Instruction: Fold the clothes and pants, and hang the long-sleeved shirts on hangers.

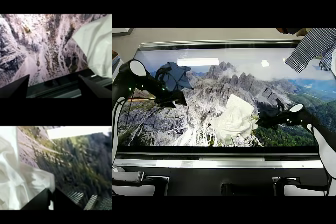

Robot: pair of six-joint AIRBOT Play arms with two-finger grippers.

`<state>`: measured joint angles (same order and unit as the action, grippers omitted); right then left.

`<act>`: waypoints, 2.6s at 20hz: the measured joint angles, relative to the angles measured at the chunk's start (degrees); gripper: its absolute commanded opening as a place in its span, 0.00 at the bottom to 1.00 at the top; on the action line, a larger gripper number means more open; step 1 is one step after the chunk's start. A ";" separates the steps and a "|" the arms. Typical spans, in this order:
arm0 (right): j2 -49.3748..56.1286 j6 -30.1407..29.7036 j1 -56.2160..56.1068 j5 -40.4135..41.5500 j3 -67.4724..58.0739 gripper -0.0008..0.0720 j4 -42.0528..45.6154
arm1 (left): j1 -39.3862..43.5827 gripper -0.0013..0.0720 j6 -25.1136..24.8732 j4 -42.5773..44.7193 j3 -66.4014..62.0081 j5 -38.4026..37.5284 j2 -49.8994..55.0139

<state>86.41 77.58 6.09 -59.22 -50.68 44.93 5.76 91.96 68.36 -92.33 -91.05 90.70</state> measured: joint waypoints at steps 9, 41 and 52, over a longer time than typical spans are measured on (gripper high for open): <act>-3.39 -0.46 -0.17 -1.60 0.02 0.06 -0.57 | 3.06 0.93 -8.94 -16.55 23.04 22.58 2.54; -27.63 0.07 -0.22 -0.33 -14.53 0.05 8.87 | 4.70 0.04 -3.76 -13.44 6.64 30.40 -6.40; -50.36 4.61 -0.24 3.34 -36.72 0.06 17.05 | -3.85 0.04 3.13 -6.32 -5.03 28.85 -39.65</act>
<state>36.05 82.19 5.85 -55.88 -87.39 61.98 1.91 95.09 62.04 -97.36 -62.19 51.05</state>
